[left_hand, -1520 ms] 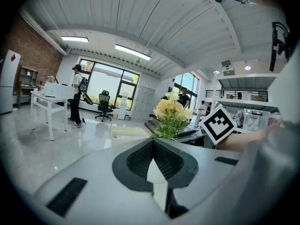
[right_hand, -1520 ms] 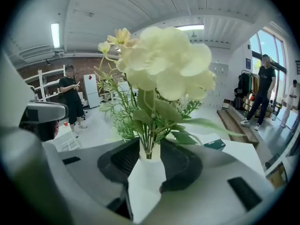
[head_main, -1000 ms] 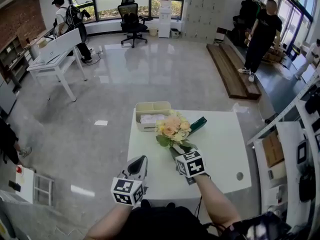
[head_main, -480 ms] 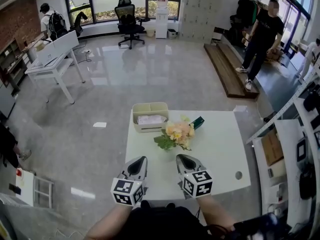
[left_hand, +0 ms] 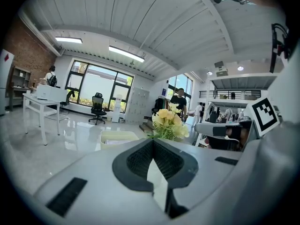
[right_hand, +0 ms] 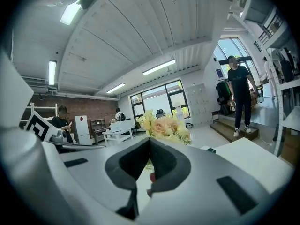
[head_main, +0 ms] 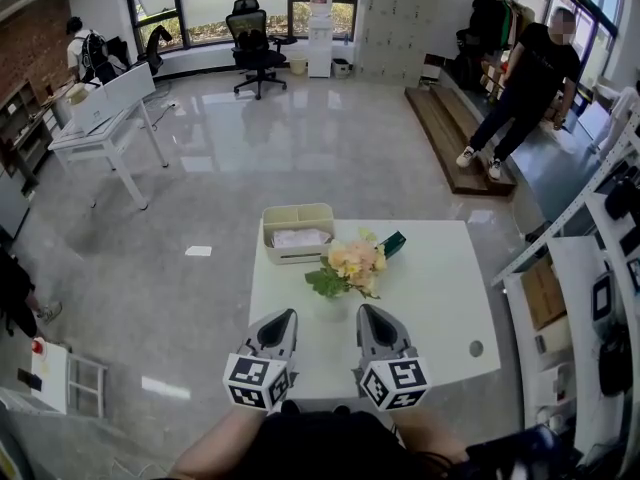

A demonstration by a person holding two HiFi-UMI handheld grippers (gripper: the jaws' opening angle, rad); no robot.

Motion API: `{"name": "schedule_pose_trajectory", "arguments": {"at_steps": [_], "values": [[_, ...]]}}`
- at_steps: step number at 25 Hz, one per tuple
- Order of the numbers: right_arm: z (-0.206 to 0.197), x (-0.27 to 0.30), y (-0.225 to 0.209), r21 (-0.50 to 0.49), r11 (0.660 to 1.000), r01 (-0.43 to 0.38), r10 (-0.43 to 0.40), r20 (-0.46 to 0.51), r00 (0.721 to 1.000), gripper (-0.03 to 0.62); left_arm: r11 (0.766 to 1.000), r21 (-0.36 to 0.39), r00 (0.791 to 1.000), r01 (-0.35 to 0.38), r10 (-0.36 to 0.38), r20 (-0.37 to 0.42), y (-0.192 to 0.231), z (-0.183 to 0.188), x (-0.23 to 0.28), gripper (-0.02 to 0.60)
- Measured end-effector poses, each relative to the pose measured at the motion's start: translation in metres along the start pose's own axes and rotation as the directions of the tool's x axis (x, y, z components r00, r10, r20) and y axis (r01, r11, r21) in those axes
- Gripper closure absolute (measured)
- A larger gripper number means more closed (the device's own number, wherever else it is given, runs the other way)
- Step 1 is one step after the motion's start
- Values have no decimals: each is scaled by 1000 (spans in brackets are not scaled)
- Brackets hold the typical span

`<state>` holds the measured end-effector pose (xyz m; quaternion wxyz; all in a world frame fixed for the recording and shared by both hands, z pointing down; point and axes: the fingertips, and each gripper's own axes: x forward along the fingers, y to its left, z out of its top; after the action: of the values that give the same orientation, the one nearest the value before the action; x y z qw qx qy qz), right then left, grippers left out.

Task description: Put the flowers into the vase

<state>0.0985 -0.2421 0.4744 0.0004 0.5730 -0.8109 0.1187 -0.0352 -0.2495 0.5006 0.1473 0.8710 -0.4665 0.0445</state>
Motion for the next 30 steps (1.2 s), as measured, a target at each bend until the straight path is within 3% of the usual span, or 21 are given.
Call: {"name": "schedule_pose_trajectory", "arguments": {"at_steps": [30], "values": [[-21,11,8,-34,999,-33,29,-107,994,591,1000,-7,1000,-9,9,-12,10,-4,0,578]]}}
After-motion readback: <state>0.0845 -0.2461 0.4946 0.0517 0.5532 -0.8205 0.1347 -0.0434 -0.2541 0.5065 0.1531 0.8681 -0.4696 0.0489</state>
